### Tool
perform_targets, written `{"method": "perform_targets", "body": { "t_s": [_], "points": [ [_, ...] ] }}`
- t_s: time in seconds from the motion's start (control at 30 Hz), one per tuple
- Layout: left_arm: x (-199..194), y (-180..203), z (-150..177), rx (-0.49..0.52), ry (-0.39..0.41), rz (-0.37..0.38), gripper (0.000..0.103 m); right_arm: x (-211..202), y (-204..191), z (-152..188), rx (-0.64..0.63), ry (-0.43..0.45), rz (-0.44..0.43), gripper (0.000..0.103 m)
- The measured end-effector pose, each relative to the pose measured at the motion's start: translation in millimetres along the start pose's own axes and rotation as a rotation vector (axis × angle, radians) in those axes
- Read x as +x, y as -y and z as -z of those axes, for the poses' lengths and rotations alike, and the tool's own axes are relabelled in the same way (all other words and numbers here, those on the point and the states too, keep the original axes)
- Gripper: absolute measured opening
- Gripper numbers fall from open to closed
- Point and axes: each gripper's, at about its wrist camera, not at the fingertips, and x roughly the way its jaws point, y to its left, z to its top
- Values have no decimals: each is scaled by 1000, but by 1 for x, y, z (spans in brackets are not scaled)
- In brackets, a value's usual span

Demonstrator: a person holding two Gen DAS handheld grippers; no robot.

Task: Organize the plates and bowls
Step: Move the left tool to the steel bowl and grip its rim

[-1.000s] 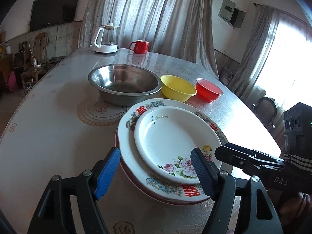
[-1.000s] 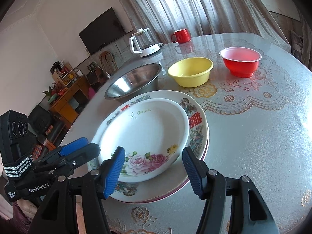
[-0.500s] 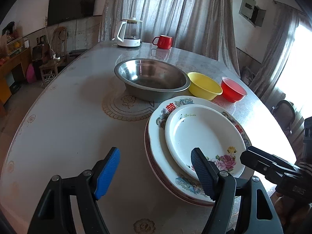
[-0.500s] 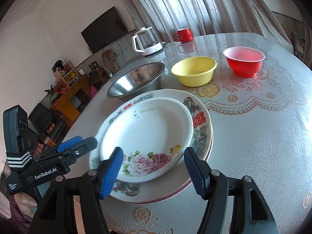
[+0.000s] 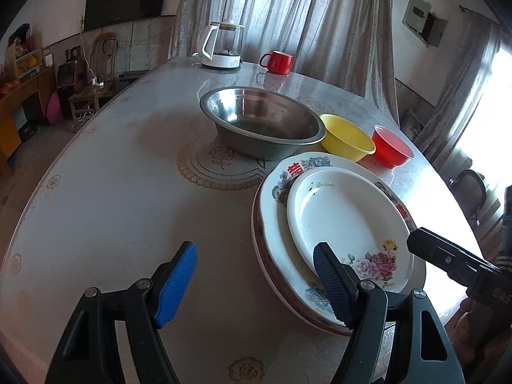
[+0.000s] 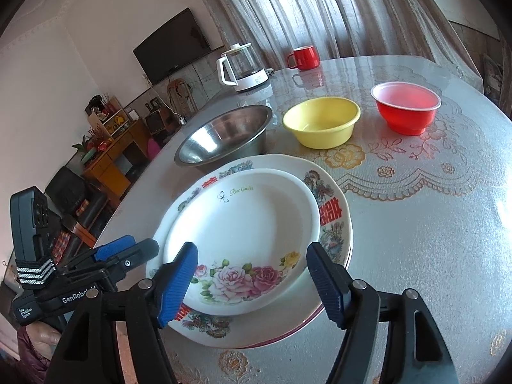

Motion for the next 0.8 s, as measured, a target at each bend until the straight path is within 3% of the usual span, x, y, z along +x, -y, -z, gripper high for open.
{"method": "perform_targets", "body": {
  "t_s": [0.37, 0.8],
  "points": [
    [3, -26, -15, -78, 3, 10, 76, 13, -5, -18, -21, -16, -32, 72],
    [20, -51, -58, -130, 27, -19, 75, 48, -12, -78, -15, -31, -99, 72]
  ]
}}
